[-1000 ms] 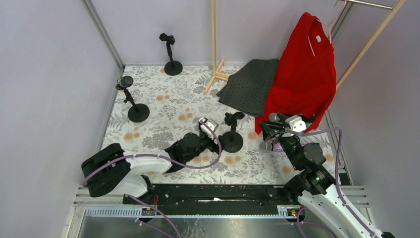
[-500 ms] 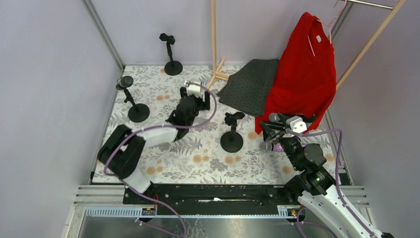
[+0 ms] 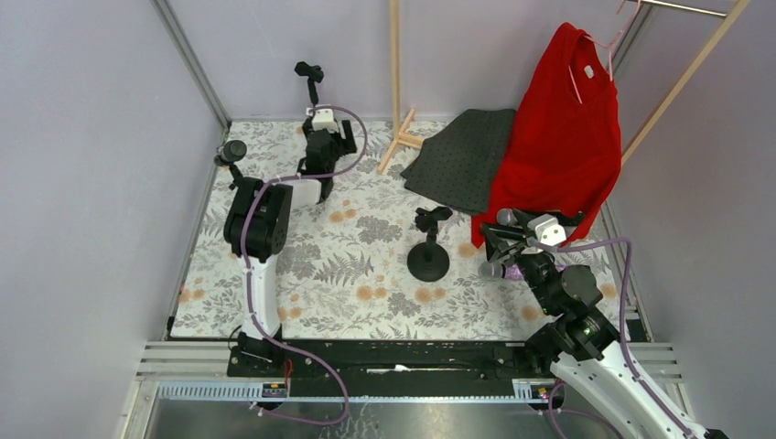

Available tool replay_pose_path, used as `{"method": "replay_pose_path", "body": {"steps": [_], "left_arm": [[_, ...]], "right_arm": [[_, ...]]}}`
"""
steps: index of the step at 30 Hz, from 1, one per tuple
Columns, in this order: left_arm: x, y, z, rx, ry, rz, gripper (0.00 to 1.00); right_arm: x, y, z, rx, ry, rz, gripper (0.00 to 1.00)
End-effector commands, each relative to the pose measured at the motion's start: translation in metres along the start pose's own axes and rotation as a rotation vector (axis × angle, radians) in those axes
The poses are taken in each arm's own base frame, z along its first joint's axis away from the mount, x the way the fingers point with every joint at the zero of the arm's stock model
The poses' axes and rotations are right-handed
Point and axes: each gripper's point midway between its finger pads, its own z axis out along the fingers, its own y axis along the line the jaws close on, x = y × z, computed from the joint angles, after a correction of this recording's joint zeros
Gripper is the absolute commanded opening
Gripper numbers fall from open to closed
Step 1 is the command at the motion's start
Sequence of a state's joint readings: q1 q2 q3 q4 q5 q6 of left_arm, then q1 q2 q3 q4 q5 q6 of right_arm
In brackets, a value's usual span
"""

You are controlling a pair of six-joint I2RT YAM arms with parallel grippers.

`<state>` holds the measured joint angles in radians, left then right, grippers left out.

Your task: Attach the microphones to the stand

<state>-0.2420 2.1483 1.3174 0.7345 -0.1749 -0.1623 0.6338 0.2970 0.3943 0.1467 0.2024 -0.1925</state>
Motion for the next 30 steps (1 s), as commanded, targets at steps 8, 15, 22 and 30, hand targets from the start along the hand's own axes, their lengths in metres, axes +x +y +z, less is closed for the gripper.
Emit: {"method": "replay_pose_path", "body": {"steps": [8, 15, 22, 30], "left_arm": [[-0.025, 0.033, 0.081, 0.136, -0.124, -0.039, 0.81], [-0.027, 0.048, 0.111, 0.162, -0.168, -0.081, 0.81], [-0.03, 0.059, 0.131, 0.154, -0.202, -0.077, 0.8], [-0.036, 0.067, 0.146, 0.122, -0.261, -0.075, 0.74]], "right_arm": [[-0.001, -0.009, 0.001, 0.043, -0.004, -0.03, 0.78], [0.002, -0.008, 0.001, 0.041, 0.007, -0.036, 0.78], [0.004, -0.008, 0.001, 0.038, 0.011, -0.04, 0.78], [0.005, -0.007, 0.002, 0.036, 0.017, -0.044, 0.78]]}}
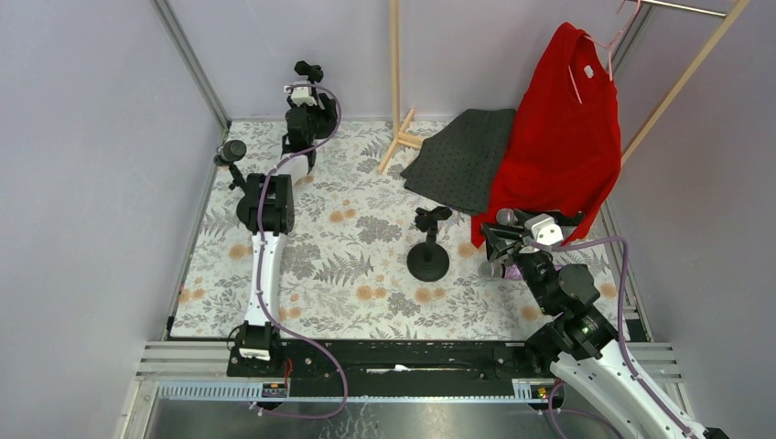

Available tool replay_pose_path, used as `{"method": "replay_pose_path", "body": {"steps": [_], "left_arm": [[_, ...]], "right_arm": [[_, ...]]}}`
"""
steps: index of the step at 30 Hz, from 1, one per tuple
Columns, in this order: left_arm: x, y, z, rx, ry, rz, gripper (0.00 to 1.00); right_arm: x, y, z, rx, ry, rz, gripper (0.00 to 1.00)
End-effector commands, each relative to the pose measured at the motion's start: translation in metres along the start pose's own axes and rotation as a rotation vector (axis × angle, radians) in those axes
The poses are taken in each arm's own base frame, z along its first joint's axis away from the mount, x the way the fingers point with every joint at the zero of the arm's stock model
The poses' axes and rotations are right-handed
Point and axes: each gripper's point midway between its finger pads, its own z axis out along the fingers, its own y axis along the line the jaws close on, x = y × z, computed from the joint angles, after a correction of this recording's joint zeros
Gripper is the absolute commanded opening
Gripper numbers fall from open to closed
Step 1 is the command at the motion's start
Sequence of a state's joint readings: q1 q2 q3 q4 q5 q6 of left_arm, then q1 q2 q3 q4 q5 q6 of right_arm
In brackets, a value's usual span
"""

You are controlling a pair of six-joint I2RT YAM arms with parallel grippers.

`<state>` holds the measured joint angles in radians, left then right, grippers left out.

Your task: Attach the microphones to the stand

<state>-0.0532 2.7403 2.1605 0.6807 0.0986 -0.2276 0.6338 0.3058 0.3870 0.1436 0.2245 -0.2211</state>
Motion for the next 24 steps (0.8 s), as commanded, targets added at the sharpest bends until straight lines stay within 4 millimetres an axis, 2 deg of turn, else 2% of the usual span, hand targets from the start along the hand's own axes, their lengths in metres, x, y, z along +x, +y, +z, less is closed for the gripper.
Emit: {"method": "replay_pose_path", "body": {"steps": [1, 9, 12, 17, 24], "left_arm": [[-0.025, 0.001, 0.01, -0.003, -0.098, 0.002, 0.73], [-0.032, 0.008, 0.011, -0.025, -0.183, 0.006, 0.61], [-0.034, 0.01, 0.014, -0.024, -0.207, 0.012, 0.52], [-0.04, 0.007, 0.016, 0.004, -0.238, 0.024, 0.44], [-0.051, -0.006, 0.012, 0.065, -0.25, 0.048, 0.16]], "right_arm": [[-0.001, -0.004, 0.001, 0.019, -0.005, -0.012, 0.78], [0.002, -0.002, 0.002, 0.014, 0.006, -0.016, 0.78], [0.002, -0.002, 0.002, 0.012, 0.008, -0.019, 0.78], [0.004, -0.002, 0.003, 0.01, 0.014, -0.027, 0.78], [0.004, -0.001, 0.003, 0.004, 0.014, -0.026, 0.78]]}}
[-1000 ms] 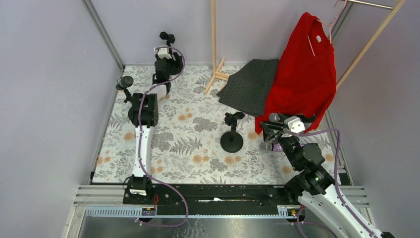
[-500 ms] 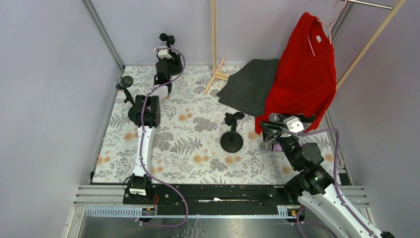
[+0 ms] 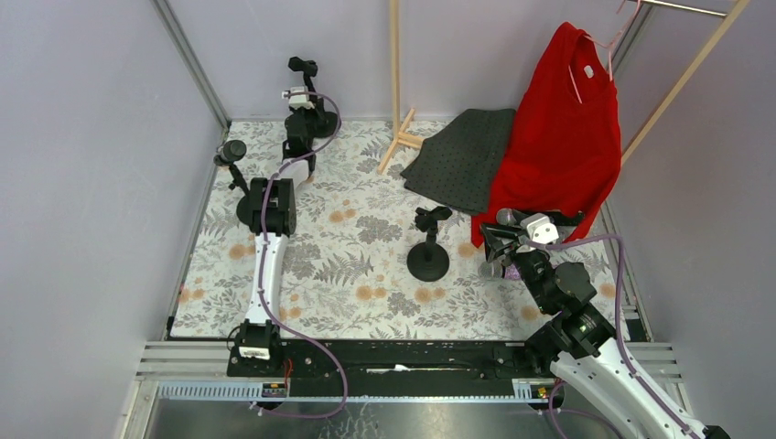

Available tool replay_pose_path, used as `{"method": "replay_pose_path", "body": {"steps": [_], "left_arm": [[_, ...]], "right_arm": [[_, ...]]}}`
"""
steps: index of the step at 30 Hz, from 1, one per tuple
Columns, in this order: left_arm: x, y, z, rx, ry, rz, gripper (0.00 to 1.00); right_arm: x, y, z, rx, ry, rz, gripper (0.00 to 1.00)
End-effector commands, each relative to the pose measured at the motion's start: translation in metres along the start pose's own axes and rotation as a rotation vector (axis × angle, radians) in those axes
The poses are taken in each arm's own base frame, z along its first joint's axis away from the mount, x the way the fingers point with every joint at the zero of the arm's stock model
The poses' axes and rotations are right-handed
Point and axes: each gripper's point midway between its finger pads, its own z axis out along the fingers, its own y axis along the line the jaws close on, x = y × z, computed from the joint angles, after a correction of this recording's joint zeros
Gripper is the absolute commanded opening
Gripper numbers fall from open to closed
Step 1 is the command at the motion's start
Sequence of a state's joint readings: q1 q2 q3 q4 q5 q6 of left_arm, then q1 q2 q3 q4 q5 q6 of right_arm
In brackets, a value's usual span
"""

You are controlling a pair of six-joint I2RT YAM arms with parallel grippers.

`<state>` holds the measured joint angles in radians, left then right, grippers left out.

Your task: Attach the microphones to the stand

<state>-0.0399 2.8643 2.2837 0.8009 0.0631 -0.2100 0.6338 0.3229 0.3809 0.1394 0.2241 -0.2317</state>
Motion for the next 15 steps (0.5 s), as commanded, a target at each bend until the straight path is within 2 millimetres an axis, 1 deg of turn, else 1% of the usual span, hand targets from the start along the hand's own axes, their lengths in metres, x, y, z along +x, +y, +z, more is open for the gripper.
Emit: {"method": "replay_pose_path", "body": {"steps": [1, 4, 6, 7, 8, 9, 12, 13, 14, 15], "left_arm": [[-0.052, -0.024, 0.006, 0.094, -0.128, 0.013, 0.13], [-0.06, -0.032, 0.0, 0.121, -0.126, 0.014, 0.07], [-0.065, -0.037, -0.007, 0.135, -0.12, 0.014, 0.04], [-0.071, -0.042, -0.011, 0.147, -0.122, 0.017, 0.02], [-0.072, -0.046, -0.017, 0.155, -0.112, 0.021, 0.01], [-0.082, -0.053, -0.023, 0.165, -0.121, 0.028, 0.0], [-0.096, -0.071, -0.05, 0.171, -0.126, 0.046, 0.0], [-0.097, -0.077, -0.06, 0.169, -0.12, 0.049, 0.0], [-0.104, -0.082, -0.069, 0.166, -0.132, 0.055, 0.0], [-0.105, -0.087, -0.079, 0.162, -0.126, 0.057, 0.0]], "right_arm": [[-0.004, -0.002, 0.001, 0.01, -0.013, -0.009, 0.78], [-0.005, -0.003, 0.0, 0.011, -0.017, -0.009, 0.78], [-0.006, -0.003, 0.0, 0.013, -0.02, -0.01, 0.78], [-0.007, -0.003, 0.0, 0.012, -0.026, -0.009, 0.78], [-0.007, -0.003, 0.0, 0.013, -0.029, -0.008, 0.78], [-0.008, -0.003, 0.0, 0.011, -0.033, -0.007, 0.78], [-0.011, -0.001, 0.0, 0.001, -0.042, -0.003, 0.78], [-0.012, -0.001, 0.0, 0.0, -0.048, -0.001, 0.78], [-0.012, -0.001, 0.0, 0.0, -0.05, -0.001, 0.78], [-0.013, -0.002, -0.001, 0.002, -0.053, 0.001, 0.78]]}}
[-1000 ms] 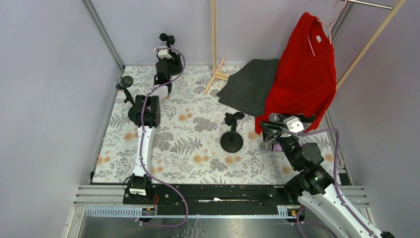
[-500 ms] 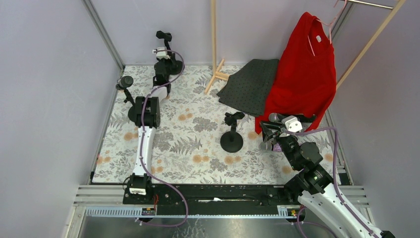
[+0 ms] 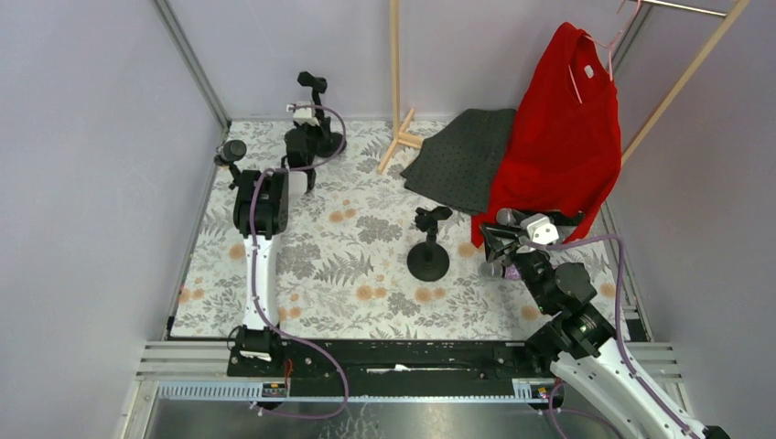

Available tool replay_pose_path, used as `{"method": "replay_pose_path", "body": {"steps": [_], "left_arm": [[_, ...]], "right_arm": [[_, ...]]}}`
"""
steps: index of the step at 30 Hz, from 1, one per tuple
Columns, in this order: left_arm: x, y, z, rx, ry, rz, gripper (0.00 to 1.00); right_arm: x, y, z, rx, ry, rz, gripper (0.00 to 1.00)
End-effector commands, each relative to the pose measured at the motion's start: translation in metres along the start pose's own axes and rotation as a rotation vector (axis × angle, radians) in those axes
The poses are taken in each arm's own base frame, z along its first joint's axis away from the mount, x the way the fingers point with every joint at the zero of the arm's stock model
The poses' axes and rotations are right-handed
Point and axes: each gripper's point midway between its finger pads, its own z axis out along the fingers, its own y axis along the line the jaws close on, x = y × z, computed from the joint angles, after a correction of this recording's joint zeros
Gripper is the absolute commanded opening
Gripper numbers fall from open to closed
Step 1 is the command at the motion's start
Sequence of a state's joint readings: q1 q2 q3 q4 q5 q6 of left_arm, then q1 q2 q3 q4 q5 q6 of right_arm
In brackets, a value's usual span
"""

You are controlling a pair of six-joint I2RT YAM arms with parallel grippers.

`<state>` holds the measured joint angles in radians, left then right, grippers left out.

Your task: Attach the microphones to the stand

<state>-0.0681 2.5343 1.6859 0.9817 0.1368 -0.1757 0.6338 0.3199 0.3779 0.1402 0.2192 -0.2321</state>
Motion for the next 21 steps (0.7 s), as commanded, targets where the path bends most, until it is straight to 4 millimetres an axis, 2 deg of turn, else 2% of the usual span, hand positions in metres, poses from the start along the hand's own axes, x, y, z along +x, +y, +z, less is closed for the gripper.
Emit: {"method": "replay_pose_path", "body": {"steps": [1, 2, 3, 8, 17, 21], "left_arm": [[-0.101, -0.052, -0.027, 0.066, -0.221, 0.052, 0.0], [-0.094, -0.055, -0.039, 0.058, -0.196, 0.053, 0.0], [-0.1, -0.059, -0.048, 0.052, -0.195, 0.058, 0.0], [-0.095, -0.079, -0.089, 0.062, -0.126, 0.063, 0.0], [-0.094, -0.134, -0.162, 0.104, -0.046, 0.054, 0.0], [-0.083, -0.157, -0.202, 0.122, -0.003, 0.053, 0.0]], "right_arm": [[-0.014, -0.003, 0.0, 0.007, -0.053, 0.002, 0.78], [-0.014, -0.003, -0.001, 0.01, -0.054, 0.002, 0.78], [-0.013, -0.003, -0.001, 0.01, -0.054, 0.003, 0.78], [-0.015, -0.004, -0.002, 0.013, -0.061, 0.008, 0.78], [-0.013, -0.002, -0.004, 0.004, -0.058, 0.013, 0.78], [-0.016, -0.003, -0.005, 0.008, -0.069, 0.019, 0.78]]}}
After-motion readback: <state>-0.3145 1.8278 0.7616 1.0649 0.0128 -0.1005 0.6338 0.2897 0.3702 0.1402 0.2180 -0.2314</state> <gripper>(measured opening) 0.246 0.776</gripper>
